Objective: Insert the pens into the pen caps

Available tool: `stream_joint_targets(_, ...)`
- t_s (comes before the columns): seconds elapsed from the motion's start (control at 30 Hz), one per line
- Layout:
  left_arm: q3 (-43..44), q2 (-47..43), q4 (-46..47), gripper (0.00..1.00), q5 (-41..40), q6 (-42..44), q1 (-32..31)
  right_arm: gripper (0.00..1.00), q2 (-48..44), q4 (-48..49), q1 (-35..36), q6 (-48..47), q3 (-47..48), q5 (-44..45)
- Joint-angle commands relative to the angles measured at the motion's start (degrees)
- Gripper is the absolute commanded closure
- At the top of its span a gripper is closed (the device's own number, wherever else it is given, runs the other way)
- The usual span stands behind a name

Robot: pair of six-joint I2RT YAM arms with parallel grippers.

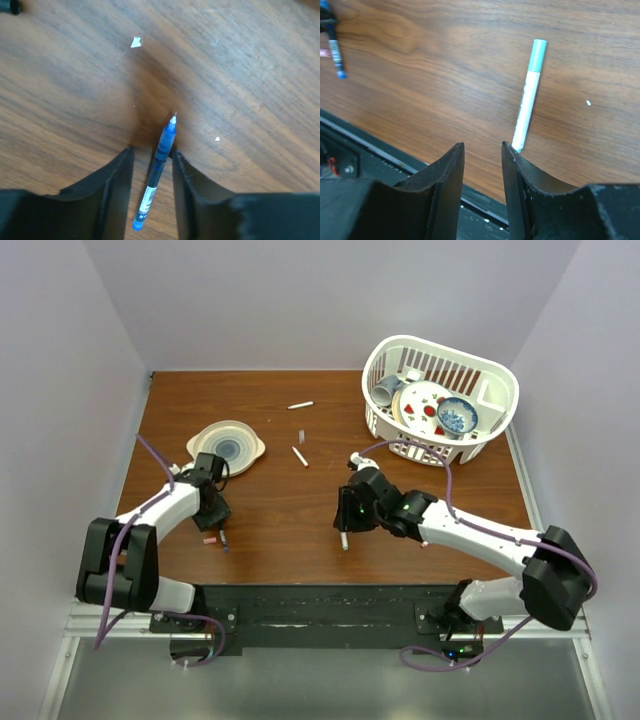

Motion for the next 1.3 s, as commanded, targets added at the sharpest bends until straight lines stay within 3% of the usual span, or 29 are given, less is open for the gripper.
stream_joint_targets(0.0,-0.4,3.3,4.2,0.63,0.0,1.0,0.3,0.6,-3.0,1.0,0.4,-0.6,1.6,-1.7)
stream_joint_targets(0.03,-0.5,3.7,4.5,0.67,1.3,1.8,0.3,0.6,-3.6,1.0,0.4,-0.7,1.6,-1.8)
stream_joint_targets(0.17,-1.4,5.2,7.8,0.99,5.7,3.7,0.3,0.6,-6.5,2.1,0.3,-1.4,1.0,-2.6)
stream_joint_targets(0.2,-1.4,5.4,7.9,1.0,6.3,4.0,0.3,0.59,-7.8,2.6,0.3,-1.7,0.8,-3.3)
stream_joint_targets(0.4,0.7,1.4,7.9,1.0,12.2,5.9,0.2,0.47,-13.3,16.0,0.4,-3.8,-5.2,-13.5)
stream_joint_targets(0.63,-0.2,-13.1,16.8,1.0,33.0,6.0,-3.2,0.4,-7.8,33.3,0.4,-0.3,-9.0,-25.6)
stream_joint_targets(0.8,-2.3,-21.5,24.7,1.0,42.7,1.5,-7.8,0.41,-2.5,40.8,0.5,2.9,-8.6,-29.8)
stream_joint_targets(0.9,-3.3,-23.8,30.3,1.0,47.3,-1.3,-10.7,0.49,-0.3,45.1,0.6,4.2,-8.7,-31.6)
stream_joint_targets(1.0,-4.7,-25.2,37.4,1.0,49.0,-4.5,-12.4,0.48,0.8,50.3,1.1,6.7,-9.2,-31.7)
stream_joint_targets(1.17,-5.4,-26.8,40.5,1.0,49.8,-6.6,-13.0,0.46,2.2,51.2,2.2,8.2,-8.7,-29.8)
stream_joint_targets(1.27,-6.3,-27.6,42.5,1.0,50.7,-8.6,-13.2,0.55,2.6,51.7,2.4,9.0,-9.0,-27.5)
